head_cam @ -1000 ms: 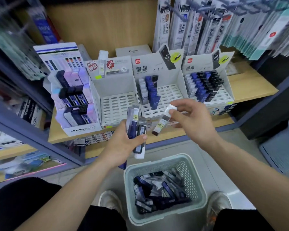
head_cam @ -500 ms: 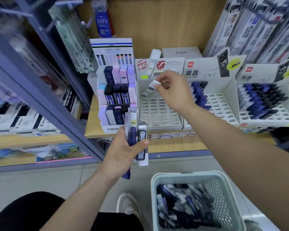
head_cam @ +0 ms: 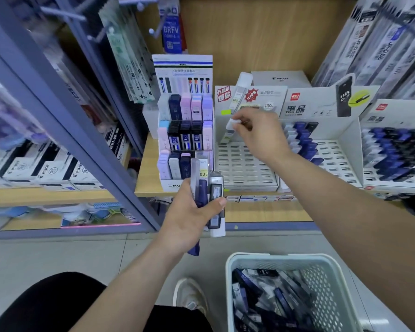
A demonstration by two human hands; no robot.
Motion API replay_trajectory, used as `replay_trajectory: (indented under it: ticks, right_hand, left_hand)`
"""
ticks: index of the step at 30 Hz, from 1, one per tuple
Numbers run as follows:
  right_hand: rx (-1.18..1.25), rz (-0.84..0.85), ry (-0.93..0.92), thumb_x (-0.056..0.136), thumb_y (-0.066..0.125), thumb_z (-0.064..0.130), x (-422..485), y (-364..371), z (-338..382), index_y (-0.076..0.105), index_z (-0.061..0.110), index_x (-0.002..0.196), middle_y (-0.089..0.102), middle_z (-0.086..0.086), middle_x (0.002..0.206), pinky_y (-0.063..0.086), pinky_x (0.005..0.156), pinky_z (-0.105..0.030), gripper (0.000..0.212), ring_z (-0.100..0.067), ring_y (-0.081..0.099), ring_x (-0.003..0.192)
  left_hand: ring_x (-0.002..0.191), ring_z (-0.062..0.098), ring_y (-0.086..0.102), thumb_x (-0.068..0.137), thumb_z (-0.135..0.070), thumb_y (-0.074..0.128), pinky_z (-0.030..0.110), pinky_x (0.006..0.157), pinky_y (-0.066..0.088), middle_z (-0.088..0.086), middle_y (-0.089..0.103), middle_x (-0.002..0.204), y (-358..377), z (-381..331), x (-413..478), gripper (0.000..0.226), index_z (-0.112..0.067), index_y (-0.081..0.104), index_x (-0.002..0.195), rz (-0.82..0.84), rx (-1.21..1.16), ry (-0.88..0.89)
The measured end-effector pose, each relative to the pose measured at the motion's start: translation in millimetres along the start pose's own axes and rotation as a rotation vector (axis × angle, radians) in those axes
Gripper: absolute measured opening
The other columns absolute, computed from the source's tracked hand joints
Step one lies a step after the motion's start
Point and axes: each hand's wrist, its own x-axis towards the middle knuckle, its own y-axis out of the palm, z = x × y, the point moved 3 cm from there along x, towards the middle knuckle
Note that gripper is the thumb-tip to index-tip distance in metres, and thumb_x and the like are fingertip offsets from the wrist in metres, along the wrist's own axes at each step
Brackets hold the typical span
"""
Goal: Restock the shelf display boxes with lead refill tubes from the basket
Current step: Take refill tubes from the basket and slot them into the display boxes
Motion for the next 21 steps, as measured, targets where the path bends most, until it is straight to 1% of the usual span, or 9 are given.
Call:
replay_trajectory:
  ticks: [2,5,8,10,12,14,17,19,21]
  right_hand:
    - [-0.009,0.013,-0.05,0.096,0.063,0.012,1,5,0,0.072,0.011,0.114,0.073,-0.006,0.105,0.052,0.089,-0.031,0.02,-0.019,0.066,0.095]
    - [-0.028,0.009,-0.074,0.097,0.061,0.012,2,10,0,0.071,0.009,0.118,0.073,-0.008,0.112,0.049,0.094,-0.029,0.024,-0.023,0.066,0.104]
    - [-0.05,0.045,-0.066,0.1,0.056,0.012,2,15,0,0.069,0.012,0.124,0.071,-0.009,0.12,0.049,0.1,-0.033,0.028,-0.025,0.065,0.111]
    - [-0.062,0.111,-0.052,0.101,0.052,0.01,0,19,-2,0.065,0.016,0.13,0.066,-0.009,0.13,0.048,0.105,-0.037,0.033,-0.027,0.062,0.119]
    - [-0.051,0.149,-0.042,0.101,0.052,0.01,-3,19,-1,0.062,0.019,0.134,0.064,-0.01,0.133,0.047,0.106,-0.039,0.036,-0.027,0.061,0.12]
    - [-0.032,0.141,-0.028,0.099,0.055,0.012,-7,11,4,0.06,0.02,0.136,0.067,-0.01,0.12,0.051,0.098,-0.038,0.038,-0.024,0.066,0.103]
    - [0.125,0.082,0.078,0.097,0.058,0.015,-32,-16,13,0.065,0.019,0.13,0.067,0.003,0.101,0.054,0.082,-0.026,0.033,-0.011,0.065,0.084]
    - [0.316,0.151,0.216,0.097,0.059,0.016,-63,-31,18,0.069,0.021,0.118,0.071,0.008,0.091,0.056,0.079,-0.027,0.023,-0.008,0.068,0.082]
    - [0.507,0.276,0.374,0.098,0.059,0.014,-98,-41,20,0.068,0.021,0.113,0.074,0.001,0.087,0.06,0.075,-0.033,0.019,-0.012,0.072,0.08]
  left_hand:
    - [0.094,0.003,0.067,0.089,-0.026,0.074,0.02,0.083,0.049,-0.011,0.072,0.101,0,1,0,0.035,-0.026,0.056,0.119,0.001,0.002,0.0]
    - [0.094,0.004,0.067,0.089,-0.027,0.074,0.023,0.086,0.05,-0.011,0.072,0.099,1,1,1,0.035,-0.026,0.056,0.118,-0.005,0.005,-0.001]
    - [0.094,0.0,0.065,0.089,-0.028,0.075,0.022,0.087,0.049,-0.016,0.071,0.099,2,1,2,0.041,-0.025,0.054,0.124,-0.013,-0.002,-0.003]
    - [0.104,0.002,0.063,0.087,-0.035,0.076,0.027,0.096,0.048,-0.014,0.07,0.11,2,2,4,0.054,-0.023,0.05,0.132,-0.017,-0.003,0.002]
    - [0.119,0.011,0.059,0.083,-0.044,0.077,0.038,0.107,0.046,-0.007,0.065,0.126,3,2,5,0.073,-0.02,0.043,0.142,-0.011,-0.012,0.002]
    - [0.121,0.015,0.058,0.083,-0.044,0.077,0.042,0.109,0.045,-0.007,0.065,0.127,5,0,5,0.073,-0.02,0.042,0.143,-0.004,-0.034,0.019]
    - [0.119,0.011,0.061,0.082,-0.042,0.078,0.038,0.108,0.046,-0.011,0.067,0.124,11,-1,6,0.071,-0.022,0.044,0.142,0.027,-0.069,0.024]
    - [0.114,0.011,0.064,0.085,-0.036,0.078,0.027,0.098,0.052,-0.012,0.069,0.119,18,-1,6,0.062,-0.023,0.048,0.138,0.052,-0.074,0.023]
    - [0.106,0.009,0.067,0.087,-0.028,0.076,0.017,0.081,0.054,-0.01,0.072,0.111,28,-4,5,0.047,-0.023,0.053,0.129,0.074,-0.076,0.027]
